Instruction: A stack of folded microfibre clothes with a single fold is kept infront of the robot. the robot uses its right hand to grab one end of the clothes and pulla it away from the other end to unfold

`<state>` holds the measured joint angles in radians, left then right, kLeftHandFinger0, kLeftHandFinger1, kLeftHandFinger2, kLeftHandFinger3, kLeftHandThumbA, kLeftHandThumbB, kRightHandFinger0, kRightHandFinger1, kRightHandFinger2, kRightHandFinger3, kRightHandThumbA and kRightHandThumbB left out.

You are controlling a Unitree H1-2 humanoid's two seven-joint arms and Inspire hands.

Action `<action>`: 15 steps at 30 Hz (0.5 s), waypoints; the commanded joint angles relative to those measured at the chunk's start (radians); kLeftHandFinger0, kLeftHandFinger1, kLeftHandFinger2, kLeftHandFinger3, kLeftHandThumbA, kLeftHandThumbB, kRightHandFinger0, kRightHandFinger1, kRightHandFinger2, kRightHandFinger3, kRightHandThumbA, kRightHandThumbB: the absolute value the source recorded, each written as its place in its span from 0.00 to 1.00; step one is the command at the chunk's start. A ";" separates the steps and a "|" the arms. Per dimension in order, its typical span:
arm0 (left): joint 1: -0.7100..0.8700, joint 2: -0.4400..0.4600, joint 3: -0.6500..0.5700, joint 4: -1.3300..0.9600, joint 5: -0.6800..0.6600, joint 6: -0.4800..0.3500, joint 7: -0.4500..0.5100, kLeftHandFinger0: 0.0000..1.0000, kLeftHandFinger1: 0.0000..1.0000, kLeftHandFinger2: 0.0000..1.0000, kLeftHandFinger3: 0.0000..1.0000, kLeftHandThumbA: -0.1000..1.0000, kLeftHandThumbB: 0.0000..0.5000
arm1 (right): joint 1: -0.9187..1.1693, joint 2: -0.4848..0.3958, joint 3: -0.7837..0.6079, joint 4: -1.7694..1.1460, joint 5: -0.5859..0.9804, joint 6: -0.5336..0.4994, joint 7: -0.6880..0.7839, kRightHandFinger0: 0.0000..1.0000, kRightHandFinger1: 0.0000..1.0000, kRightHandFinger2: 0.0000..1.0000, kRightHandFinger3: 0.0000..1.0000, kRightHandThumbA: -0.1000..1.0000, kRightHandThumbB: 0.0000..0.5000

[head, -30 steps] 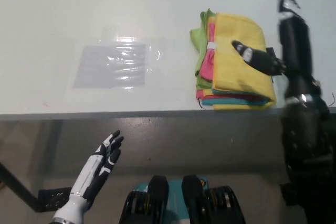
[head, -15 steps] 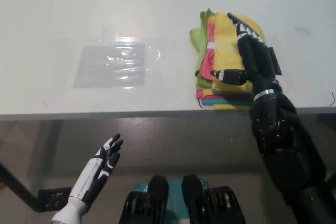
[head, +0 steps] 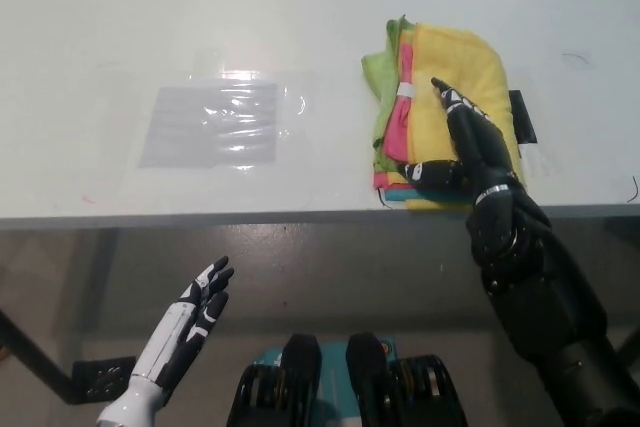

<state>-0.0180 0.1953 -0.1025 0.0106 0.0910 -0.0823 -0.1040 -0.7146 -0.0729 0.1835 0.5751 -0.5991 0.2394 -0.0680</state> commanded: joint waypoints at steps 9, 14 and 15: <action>-0.022 0.015 0.002 -0.007 0.007 -0.006 -0.017 1.00 1.00 1.00 1.00 0.94 0.51 | -0.092 0.024 -0.073 0.190 0.102 -0.074 -0.170 0.04 0.09 0.15 0.31 0.58 0.48; -0.029 0.017 0.002 -0.006 0.008 0.001 -0.019 1.00 1.00 1.00 1.00 0.95 0.52 | -0.106 0.033 -0.104 0.231 0.107 -0.159 -0.299 0.00 0.22 0.55 0.45 0.03 0.26; -0.029 0.017 0.002 -0.007 0.010 0.004 -0.018 1.00 1.00 1.00 1.00 0.95 0.52 | -0.108 0.034 -0.111 0.236 0.112 -0.168 -0.314 0.00 0.27 0.62 0.53 0.04 0.25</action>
<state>-0.0215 0.1963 -0.1018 0.0112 0.0926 -0.0809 -0.1042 -0.7914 -0.0559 0.1008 0.7740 -0.5307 0.1502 -0.2501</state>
